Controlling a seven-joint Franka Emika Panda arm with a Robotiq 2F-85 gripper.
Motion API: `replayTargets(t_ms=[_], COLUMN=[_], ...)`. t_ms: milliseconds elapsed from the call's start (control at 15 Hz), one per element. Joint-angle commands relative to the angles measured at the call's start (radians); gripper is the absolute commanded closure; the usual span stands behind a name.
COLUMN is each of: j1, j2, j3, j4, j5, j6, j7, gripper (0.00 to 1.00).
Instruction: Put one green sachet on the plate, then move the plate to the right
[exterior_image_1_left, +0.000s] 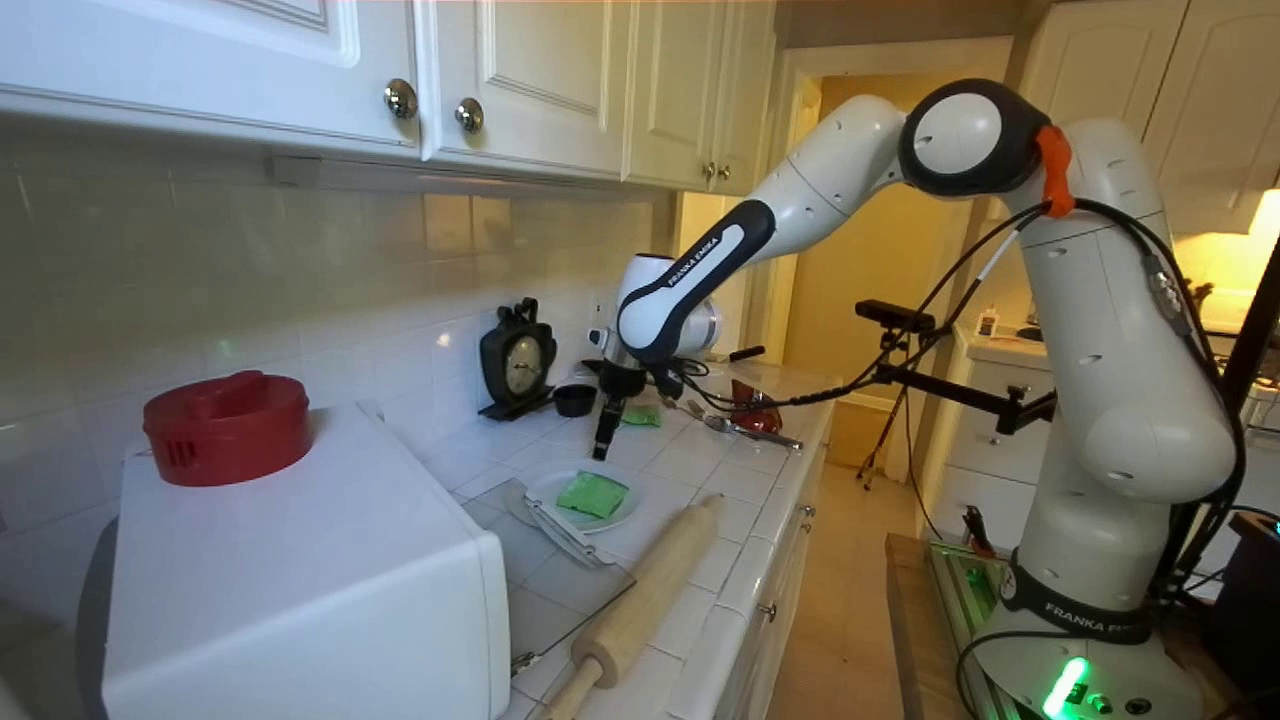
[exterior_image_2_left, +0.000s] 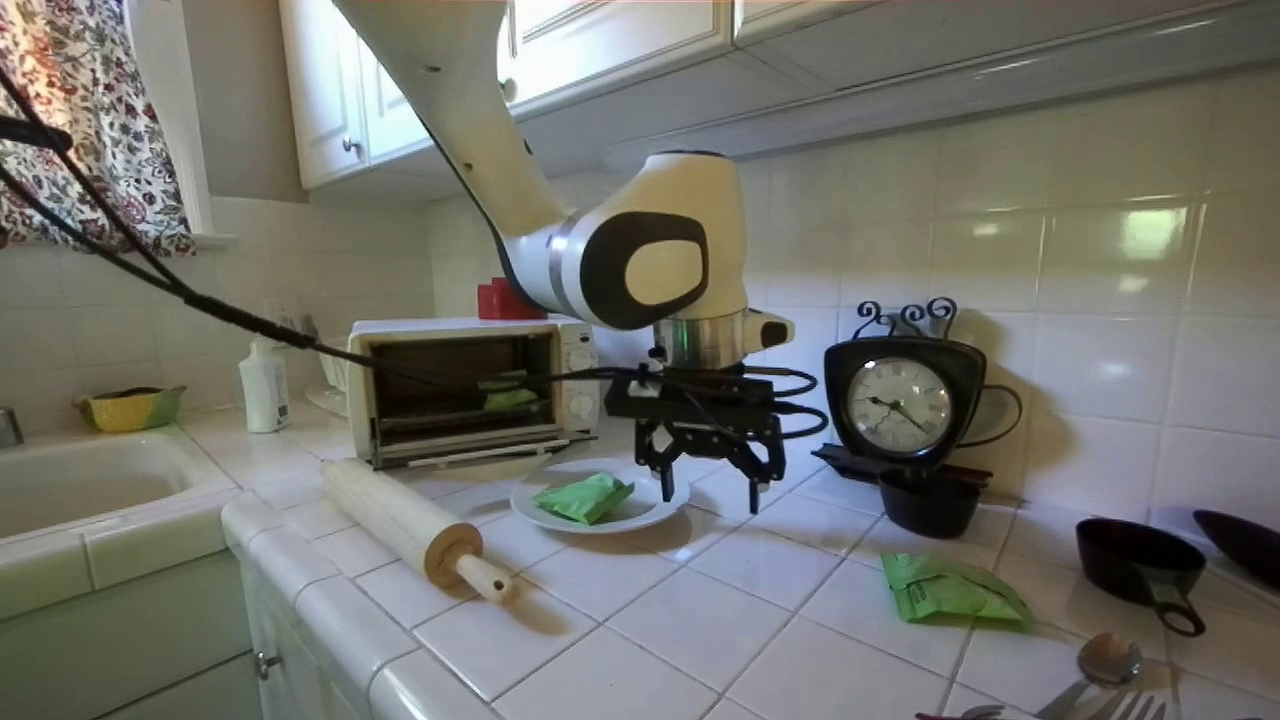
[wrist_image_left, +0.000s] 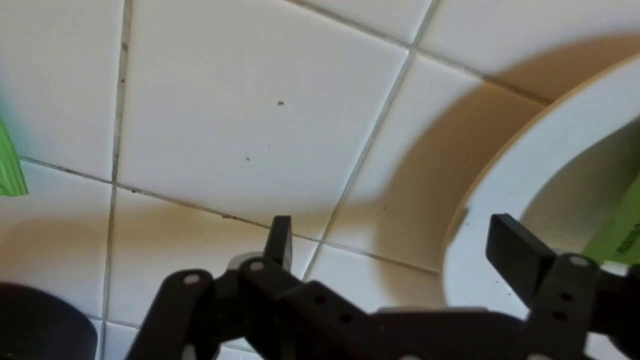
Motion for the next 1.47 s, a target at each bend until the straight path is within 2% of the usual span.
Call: replayTargets(t_ms=[0, 267, 400, 667, 733, 800, 867, 933, 1000, 1067, 1133, 1267, 1400], j1=[-0.112, -0.221, -0.246, -0.316, -0.322, -0.37, -0.381, -0.323, -0.305, -0.255, -0.236, -0.197, -0.179], j2=[0.033, 0.047, 0.025, 0.03, 0.025, 0.023, 0.015, -0.011, -0.027, -0.054, 0.006, 0.002, 0.002], j3=[0.12, 0.268, 0.303, 0.39, 0.392, 0.437, 0.441, 0.371, 0.339, 0.271, 0.268, 0.216, 0.206], j4=[-0.005, 0.004, -0.021, -0.033, -0.039, -0.062, -0.081, -0.094, -0.114, -0.142, -0.071, -0.075, -0.072], j5=[0.168, 0.332, 0.395, 0.607, 0.658, 0.67, 0.699, 0.753, 0.761, 0.733, 0.757, 0.761, 0.765], j6=[0.101, 0.129, 0.128, 0.116, 0.086, 0.083, 0.069, 0.034, 0.017, 0.013, 0.018, 0.012, 0.012], j7=[-0.147, -0.352, -0.421, -0.634, -0.684, -0.7, -0.725, -0.751, -0.743, -0.686, -0.738, -0.739, -0.739], gripper=[0.0, 0.0, 0.0, 0.0, 0.0, 0.0, 0.0, 0.0, 0.0, 0.0, 0.0, 0.0, 0.0])
